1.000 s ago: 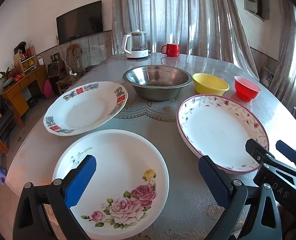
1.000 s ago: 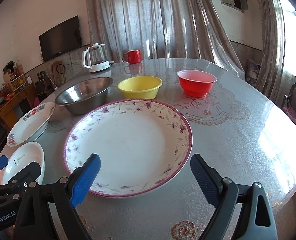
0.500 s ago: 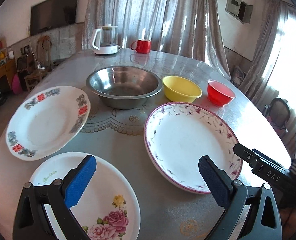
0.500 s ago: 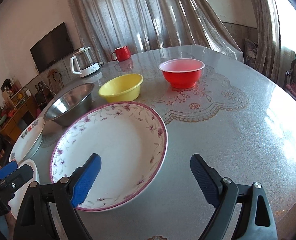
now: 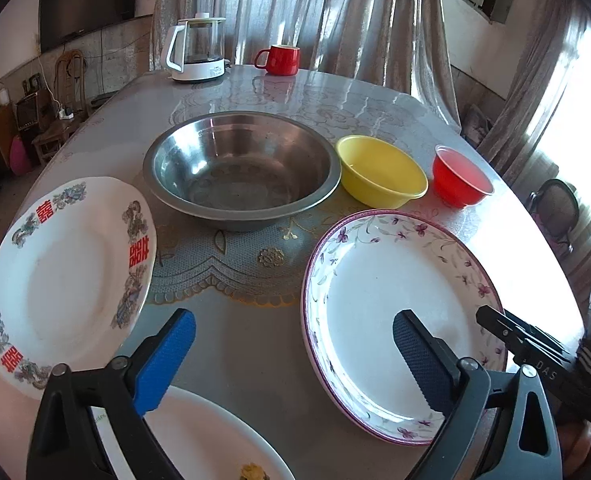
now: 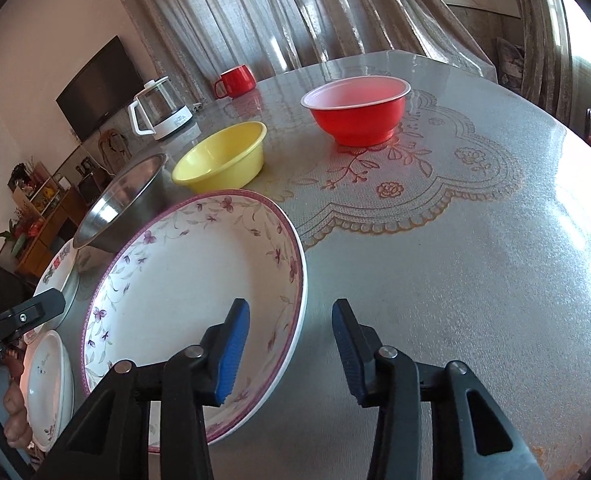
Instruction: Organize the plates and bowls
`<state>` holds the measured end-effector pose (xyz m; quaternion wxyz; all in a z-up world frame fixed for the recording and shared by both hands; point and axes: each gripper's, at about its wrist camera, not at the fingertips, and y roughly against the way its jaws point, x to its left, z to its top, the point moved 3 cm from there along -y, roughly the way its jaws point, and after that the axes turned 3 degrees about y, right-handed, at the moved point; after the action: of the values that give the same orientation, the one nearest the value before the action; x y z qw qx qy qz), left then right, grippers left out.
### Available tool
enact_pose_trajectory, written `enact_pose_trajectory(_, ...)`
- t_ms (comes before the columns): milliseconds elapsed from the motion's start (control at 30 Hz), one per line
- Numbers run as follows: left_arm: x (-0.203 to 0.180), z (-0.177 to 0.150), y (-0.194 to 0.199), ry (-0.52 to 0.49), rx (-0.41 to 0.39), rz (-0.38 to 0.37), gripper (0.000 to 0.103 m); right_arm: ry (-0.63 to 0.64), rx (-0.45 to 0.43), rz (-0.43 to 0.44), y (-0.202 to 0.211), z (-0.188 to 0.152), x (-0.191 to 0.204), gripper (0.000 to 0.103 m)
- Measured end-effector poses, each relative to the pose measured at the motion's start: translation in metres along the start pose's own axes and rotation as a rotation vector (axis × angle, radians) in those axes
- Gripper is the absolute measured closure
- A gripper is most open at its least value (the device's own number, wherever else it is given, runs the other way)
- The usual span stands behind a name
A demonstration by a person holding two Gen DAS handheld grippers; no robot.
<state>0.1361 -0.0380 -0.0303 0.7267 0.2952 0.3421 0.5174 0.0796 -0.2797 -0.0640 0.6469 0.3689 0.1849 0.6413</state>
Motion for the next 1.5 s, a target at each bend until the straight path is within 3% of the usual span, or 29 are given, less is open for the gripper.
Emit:
enact_pose_trajectory(67,0.0,0.001,-0.011,0.001,0.044,-0.001,0.033,0.014,0.005,0.008,-0.002,0.002,0.002,0.061)
enact_pose_trajectory(300,-0.005,-0.01,-0.039,-0.027,0.16,-0.016,0.061,0.096,0.015,0.007,-0.007,0.002,0.012,0.061)
enact_pose_trajectory(400,-0.009,-0.015,-0.035,-0.051,0.149,-0.036,0.082,0.131,0.018,-0.006,-0.008,0.001,0.017,0.061)
enact_pose_trajectory(567,-0.009,-0.022,-0.026,-0.085,0.121,-0.015,0.083,0.122,0.027,-0.009,-0.008,0.003,0.017,0.061)
enact_pose_trajectory(800,-0.004,-0.027,-0.012,-0.083,0.088,-0.046,0.083,0.085,0.045,-0.008,-0.008,0.004,0.017,0.061)
enact_pose_trajectory(867,-0.002,-0.029,-0.008,-0.09,0.076,-0.019,0.083,0.09,0.041,-0.015,-0.007,0.004,0.019,0.061)
enact_pose_trajectory(1067,0.009,-0.028,-0.002,-0.042,0.065,-0.032,0.083,0.109,0.058,0.01,-0.009,-0.001,0.029,0.061)
enact_pose_trajectory(1267,0.02,-0.033,0.005,0.007,0.061,-0.037,0.072,0.151,0.061,0.038,-0.006,-0.005,0.043,0.061)
enact_pose_trajectory(1500,0.032,-0.037,0.014,0.009,0.044,-0.026,0.072,0.187,0.084,0.056,-0.011,-0.015,0.061,0.061)
